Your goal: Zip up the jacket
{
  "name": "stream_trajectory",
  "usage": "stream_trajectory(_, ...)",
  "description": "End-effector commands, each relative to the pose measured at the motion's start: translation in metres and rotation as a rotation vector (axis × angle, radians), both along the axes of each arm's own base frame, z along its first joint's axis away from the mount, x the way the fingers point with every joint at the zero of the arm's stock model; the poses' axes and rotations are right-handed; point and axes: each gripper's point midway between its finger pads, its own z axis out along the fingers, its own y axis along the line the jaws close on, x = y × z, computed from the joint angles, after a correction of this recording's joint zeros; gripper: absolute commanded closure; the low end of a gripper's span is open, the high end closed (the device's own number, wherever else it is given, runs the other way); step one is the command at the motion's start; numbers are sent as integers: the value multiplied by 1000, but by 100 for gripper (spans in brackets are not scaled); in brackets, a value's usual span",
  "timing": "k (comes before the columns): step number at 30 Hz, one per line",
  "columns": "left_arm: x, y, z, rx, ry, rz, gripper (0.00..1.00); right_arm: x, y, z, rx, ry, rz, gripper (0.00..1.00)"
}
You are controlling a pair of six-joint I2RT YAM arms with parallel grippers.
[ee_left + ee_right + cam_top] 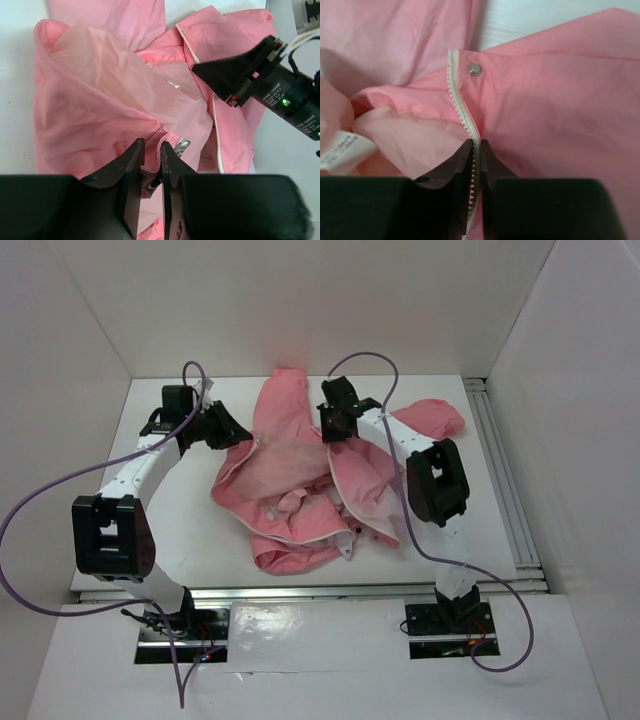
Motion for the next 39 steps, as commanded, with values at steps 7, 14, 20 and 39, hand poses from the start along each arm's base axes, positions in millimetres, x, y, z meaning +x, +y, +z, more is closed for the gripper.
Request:
stream_trajectory(7,3,-4,30,-6,-96,-44,100,-10,-40,139,112,-315,-121,90)
stream_trajectory(14,10,-5,50,-17,-145,-47,100,-72,-56,191,92,-383,-83,90)
stream_trajectory(20,11,-6,60,-30,-155,-37,100,-140,-6,153,186,-316,9,87)
stream_trajectory(39,0,-6,51,-13,-157,-61,100,-148,40,148,294,-238,254,43)
